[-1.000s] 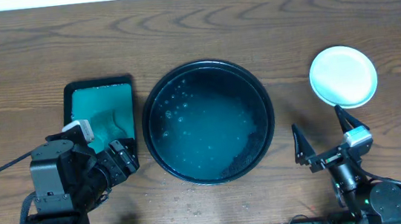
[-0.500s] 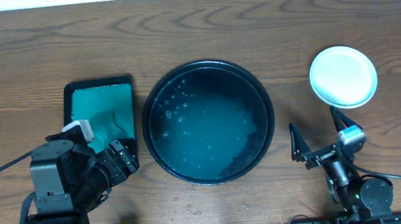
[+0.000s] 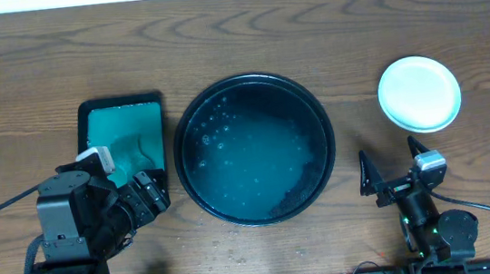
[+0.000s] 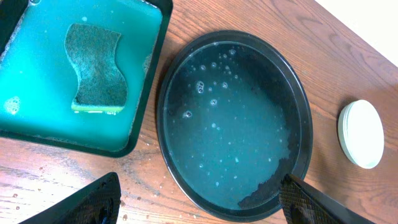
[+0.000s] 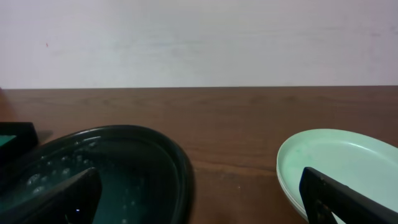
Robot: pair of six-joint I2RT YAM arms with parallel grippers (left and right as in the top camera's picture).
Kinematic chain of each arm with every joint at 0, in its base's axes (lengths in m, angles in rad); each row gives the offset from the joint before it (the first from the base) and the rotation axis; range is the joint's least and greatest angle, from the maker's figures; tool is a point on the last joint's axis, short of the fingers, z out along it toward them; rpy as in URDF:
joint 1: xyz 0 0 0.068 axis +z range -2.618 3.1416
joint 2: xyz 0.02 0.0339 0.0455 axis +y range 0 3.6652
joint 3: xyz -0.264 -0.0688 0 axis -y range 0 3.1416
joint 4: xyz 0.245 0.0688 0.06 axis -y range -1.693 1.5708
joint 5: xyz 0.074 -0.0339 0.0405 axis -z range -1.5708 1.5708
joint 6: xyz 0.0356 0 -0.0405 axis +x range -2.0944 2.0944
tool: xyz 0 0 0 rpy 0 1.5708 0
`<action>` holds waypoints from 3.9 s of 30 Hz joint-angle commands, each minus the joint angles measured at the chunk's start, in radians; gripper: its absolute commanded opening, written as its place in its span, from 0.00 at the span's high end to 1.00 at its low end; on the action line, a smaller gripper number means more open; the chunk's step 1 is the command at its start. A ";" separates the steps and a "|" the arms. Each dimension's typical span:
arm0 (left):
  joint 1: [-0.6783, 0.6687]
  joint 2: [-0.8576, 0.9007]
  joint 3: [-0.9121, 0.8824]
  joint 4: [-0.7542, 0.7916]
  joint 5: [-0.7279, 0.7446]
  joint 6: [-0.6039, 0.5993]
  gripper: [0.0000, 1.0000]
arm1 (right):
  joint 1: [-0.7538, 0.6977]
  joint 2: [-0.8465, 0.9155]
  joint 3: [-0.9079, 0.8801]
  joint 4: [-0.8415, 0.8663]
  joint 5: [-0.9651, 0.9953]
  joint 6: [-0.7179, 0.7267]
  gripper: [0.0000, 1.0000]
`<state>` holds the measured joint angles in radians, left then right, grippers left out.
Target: Clean dirty plates on tray and stack at the side
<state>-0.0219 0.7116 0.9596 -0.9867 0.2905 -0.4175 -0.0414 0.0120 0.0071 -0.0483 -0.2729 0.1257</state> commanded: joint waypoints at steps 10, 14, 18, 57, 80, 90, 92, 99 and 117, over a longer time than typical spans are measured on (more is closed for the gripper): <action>-0.004 0.001 0.000 0.000 0.015 0.013 0.18 | -0.010 -0.007 -0.002 -0.005 -0.005 -0.079 0.01; -0.004 0.001 0.000 0.000 0.015 0.014 0.18 | -0.010 -0.007 -0.002 -0.005 -0.005 -0.195 0.01; -0.004 0.001 0.000 0.000 0.015 0.013 0.18 | -0.010 -0.007 -0.002 -0.005 -0.004 -0.277 0.01; -0.004 0.001 0.000 0.000 0.015 0.014 0.18 | -0.010 -0.006 -0.002 -0.005 0.006 -0.280 0.01; -0.004 -0.019 -0.025 0.112 0.013 0.563 0.18 | -0.010 -0.006 -0.002 -0.005 0.006 -0.280 0.01; -0.105 -0.268 -0.305 0.624 0.013 0.746 0.18 | -0.010 -0.006 -0.002 -0.005 0.006 -0.280 0.01; -0.114 -0.337 -0.402 0.799 0.017 0.746 0.18 | -0.010 -0.006 -0.002 -0.005 0.006 -0.280 0.01; -0.114 -0.544 -0.694 1.217 0.035 0.745 0.18 | -0.010 -0.006 -0.002 -0.005 0.006 -0.280 0.01; -0.058 -0.710 -0.956 1.374 0.031 0.746 0.18 | -0.010 -0.006 -0.002 -0.005 0.006 -0.280 0.01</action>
<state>-0.0917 0.0311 0.0116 0.3882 0.3161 0.3157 -0.0414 0.0120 0.0071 -0.0483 -0.2729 -0.1432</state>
